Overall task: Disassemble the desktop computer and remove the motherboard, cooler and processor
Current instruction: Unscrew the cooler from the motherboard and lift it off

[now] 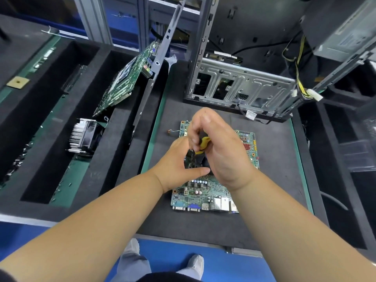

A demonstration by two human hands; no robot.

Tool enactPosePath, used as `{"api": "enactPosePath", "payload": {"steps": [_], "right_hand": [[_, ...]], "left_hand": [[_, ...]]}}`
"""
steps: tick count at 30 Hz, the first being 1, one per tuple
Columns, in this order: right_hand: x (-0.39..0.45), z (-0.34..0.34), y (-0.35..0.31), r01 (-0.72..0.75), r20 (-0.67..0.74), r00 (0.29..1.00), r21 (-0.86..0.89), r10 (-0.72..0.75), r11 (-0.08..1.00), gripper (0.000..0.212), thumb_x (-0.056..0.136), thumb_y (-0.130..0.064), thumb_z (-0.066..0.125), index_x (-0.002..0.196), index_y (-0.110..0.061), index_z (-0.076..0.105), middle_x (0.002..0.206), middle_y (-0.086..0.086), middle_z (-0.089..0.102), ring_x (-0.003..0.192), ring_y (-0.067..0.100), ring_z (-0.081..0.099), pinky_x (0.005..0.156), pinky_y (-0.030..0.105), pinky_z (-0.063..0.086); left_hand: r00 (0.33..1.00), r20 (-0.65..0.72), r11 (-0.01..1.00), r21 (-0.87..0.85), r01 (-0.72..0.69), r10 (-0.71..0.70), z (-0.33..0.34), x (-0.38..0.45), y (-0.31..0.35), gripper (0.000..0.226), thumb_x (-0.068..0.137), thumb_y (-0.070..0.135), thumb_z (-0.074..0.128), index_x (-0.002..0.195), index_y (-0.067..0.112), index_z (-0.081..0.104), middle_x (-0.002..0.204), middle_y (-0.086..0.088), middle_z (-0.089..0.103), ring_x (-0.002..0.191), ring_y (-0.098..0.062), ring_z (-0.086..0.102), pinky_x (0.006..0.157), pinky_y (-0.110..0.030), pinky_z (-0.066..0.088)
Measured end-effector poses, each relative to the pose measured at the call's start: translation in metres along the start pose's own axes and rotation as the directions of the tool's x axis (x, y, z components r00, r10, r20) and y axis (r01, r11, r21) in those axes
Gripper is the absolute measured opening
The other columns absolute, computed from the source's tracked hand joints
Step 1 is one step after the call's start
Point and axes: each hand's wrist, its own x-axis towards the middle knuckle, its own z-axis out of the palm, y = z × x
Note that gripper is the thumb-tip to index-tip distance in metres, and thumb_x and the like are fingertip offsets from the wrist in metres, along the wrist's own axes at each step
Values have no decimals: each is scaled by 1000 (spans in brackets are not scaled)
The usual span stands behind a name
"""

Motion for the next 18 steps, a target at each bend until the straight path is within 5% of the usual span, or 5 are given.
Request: {"api": "enactPosePath", "payload": {"steps": [6, 10, 14, 18], "right_hand": [[-1, -6, 1, -8, 130, 991, 109, -7, 994, 17, 93, -18, 38, 77, -11, 40, 70, 5, 39, 58, 19, 28, 56, 31, 21], [7, -6, -2, -60, 180, 983, 119, 38, 991, 19, 92, -17, 41, 75, -8, 42, 65, 5, 40, 55, 19, 32, 54, 31, 24], [14, -10, -5, -65, 66, 996, 2, 65, 998, 29, 97, -23, 48, 78, -2, 53, 68, 9, 50, 65, 23, 49, 65, 29, 45], [3, 6, 7, 72, -104, 992, 0, -71, 997, 35, 97, -21, 38, 65, -11, 48, 60, -2, 43, 59, 17, 38, 59, 28, 35]], "left_hand": [[999, -34, 998, -52, -30, 28, 6, 1, -3, 34, 78, 47, 71, 102, 47, 47, 106, 22, 49, 114, -16, 49, 100, -41, 44], [1000, -20, 996, -83, -5, 4, 10, 2, -2, 39, 80, 38, 74, 111, 27, 53, 113, 8, 54, 118, -20, 49, 101, -44, 43], [1000, 13, 1000, -26, 1, 0, 9, 3, -2, 73, 80, 43, 70, 141, 14, 42, 136, -1, 44, 135, -21, 35, 111, -44, 34], [999, -13, 999, -20, -38, 38, 10, 2, 1, 67, 77, 46, 64, 132, 11, 47, 130, -4, 47, 128, -23, 40, 107, -48, 35]]}}
